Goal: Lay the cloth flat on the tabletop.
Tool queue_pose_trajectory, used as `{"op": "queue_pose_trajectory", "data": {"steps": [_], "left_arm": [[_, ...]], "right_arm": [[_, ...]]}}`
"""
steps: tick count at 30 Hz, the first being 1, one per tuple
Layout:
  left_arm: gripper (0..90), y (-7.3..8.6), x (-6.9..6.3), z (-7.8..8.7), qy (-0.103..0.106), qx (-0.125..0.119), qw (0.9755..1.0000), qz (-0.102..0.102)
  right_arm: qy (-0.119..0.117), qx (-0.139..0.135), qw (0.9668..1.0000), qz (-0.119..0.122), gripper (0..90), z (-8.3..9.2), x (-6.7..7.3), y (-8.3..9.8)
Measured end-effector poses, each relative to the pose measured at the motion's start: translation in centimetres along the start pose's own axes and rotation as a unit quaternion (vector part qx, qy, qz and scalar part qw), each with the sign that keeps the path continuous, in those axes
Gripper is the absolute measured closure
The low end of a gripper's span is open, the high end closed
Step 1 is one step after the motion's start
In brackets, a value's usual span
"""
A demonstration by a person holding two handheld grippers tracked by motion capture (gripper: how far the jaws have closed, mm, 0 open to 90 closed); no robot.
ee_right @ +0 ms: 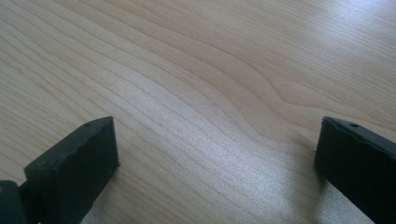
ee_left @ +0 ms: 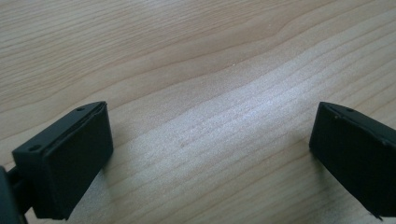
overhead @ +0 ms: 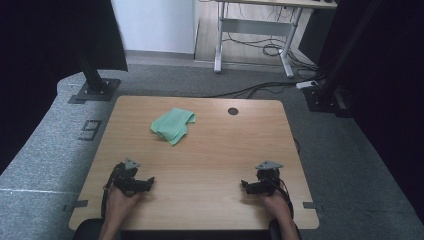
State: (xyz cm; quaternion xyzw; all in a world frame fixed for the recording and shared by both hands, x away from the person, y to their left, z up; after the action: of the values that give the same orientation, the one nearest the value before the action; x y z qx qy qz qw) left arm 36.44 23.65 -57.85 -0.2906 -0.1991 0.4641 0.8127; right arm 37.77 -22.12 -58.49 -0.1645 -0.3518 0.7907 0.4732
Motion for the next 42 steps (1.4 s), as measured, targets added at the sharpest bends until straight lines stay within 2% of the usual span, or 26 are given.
{"op": "queue_pose_trajectory", "data": {"steps": [7,13,30,38,42], "left_arm": [[0.0,0.0,0.0,0.0,0.0,0.0,1.0,0.0],[0.0,-0.3,-0.2,-0.2,-0.009,0.001,0.9999,0.011],[0.2,-0.3,-0.3,-0.2,-0.005,0.0,1.0,0.008],[2.2,-0.8,-0.5,-0.1,0.016,0.001,0.9997,0.018],[3.5,-1.1,-0.2,-0.1,0.017,-0.001,0.9997,0.017]], "right_arm": [[0.0,0.0,1.0,0.001,0.0,0.0,0.0,0.0],[0.0,0.0,1.0,0.0,0.0,-0.1,0.0,-0.1],[-0.001,0.0,1.0,0.0,0.0,-0.1,0.0,-0.1],[-0.001,0.0,1.0,0.0,0.0,-0.1,0.0,-0.1],[-0.001,0.0,1.0,0.0,0.0,-0.1,0.0,-0.1]]}}
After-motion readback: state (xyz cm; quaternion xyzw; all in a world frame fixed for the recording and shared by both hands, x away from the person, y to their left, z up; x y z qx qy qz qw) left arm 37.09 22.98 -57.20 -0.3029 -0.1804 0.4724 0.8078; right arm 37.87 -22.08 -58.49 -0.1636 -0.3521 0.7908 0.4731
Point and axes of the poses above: each handheld gripper's, and its own axes: z roughly backward along the jaws, y roughly out of its underside, x roughly to its left, the point moved 4 cm from there along -z, roughly forward along the jaws, and after that the axes turned 5 degrees about -z, right-handed, at the moved point
